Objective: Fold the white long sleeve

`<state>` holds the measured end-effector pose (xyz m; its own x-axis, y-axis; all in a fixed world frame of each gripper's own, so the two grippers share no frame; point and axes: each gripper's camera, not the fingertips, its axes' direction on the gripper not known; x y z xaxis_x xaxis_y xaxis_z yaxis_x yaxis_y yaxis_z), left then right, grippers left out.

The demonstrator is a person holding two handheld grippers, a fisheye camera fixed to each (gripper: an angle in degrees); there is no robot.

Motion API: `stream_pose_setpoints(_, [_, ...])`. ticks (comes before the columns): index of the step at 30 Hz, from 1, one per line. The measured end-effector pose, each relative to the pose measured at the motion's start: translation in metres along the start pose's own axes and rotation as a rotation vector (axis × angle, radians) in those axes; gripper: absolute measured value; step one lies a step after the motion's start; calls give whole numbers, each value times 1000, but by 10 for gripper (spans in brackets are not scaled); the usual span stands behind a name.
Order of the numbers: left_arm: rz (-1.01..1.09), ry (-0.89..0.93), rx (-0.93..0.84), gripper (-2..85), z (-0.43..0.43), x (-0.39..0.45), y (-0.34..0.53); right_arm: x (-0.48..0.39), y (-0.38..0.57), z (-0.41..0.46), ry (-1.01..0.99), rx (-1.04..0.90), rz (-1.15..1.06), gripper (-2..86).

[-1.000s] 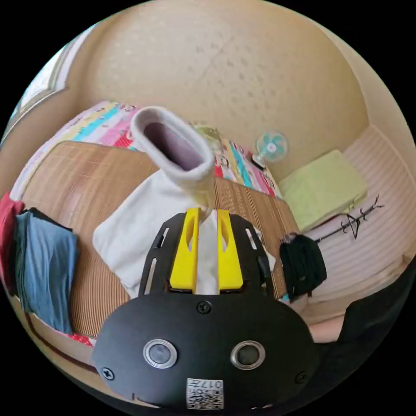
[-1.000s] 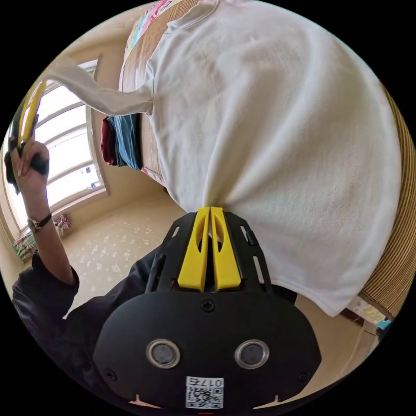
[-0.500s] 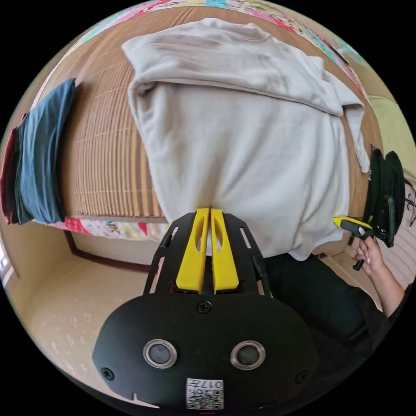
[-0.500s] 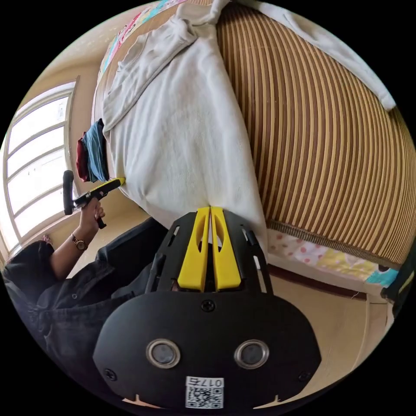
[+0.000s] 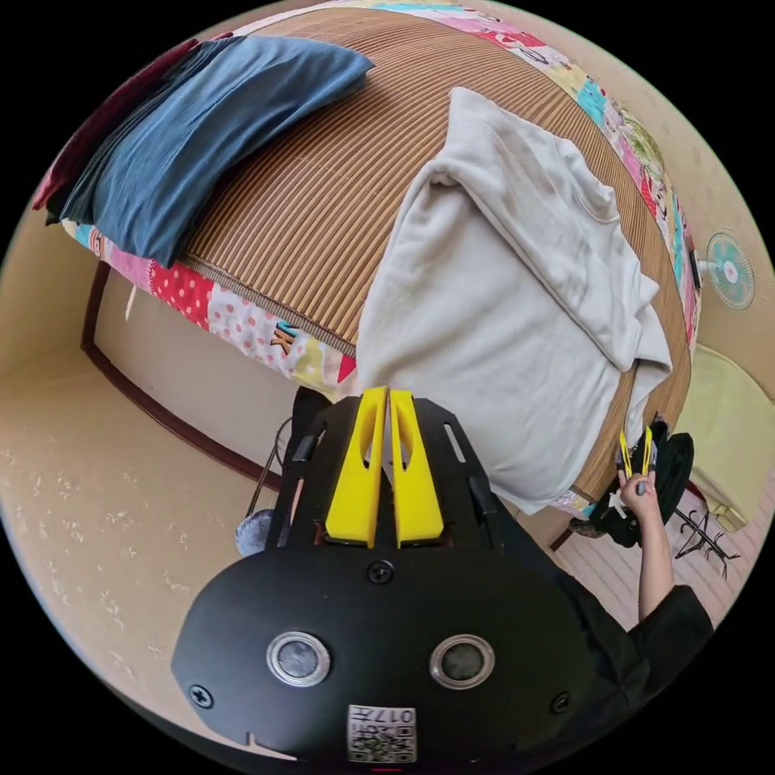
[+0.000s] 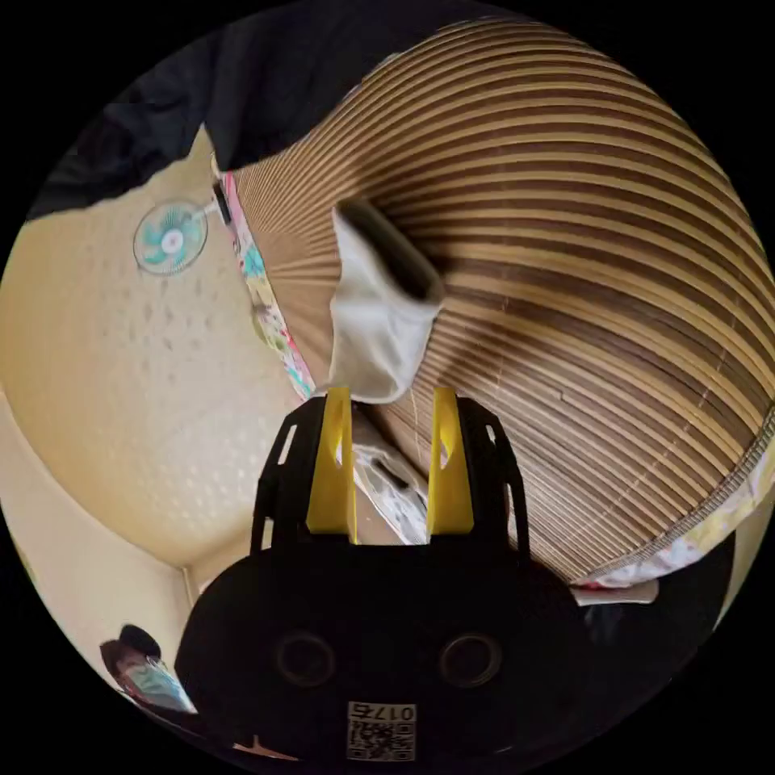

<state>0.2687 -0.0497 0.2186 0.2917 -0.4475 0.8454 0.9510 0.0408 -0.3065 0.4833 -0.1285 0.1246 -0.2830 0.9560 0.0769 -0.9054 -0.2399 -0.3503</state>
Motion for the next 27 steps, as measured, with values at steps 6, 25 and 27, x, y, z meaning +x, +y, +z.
stream_pose_setpoints(6, [-59,38,-27,-8,-7,-30,27,-73,2,10,-36,238,-123,44])
stream_pose_setpoints(25, [-115,166,9,49,-3,-116,59,22,450,335,585,-1061,-1197,83])
stream_pose_setpoints(27, [-96,158,27,50,-6,-124,58,40,447,309,623,-1056,-1218,86])
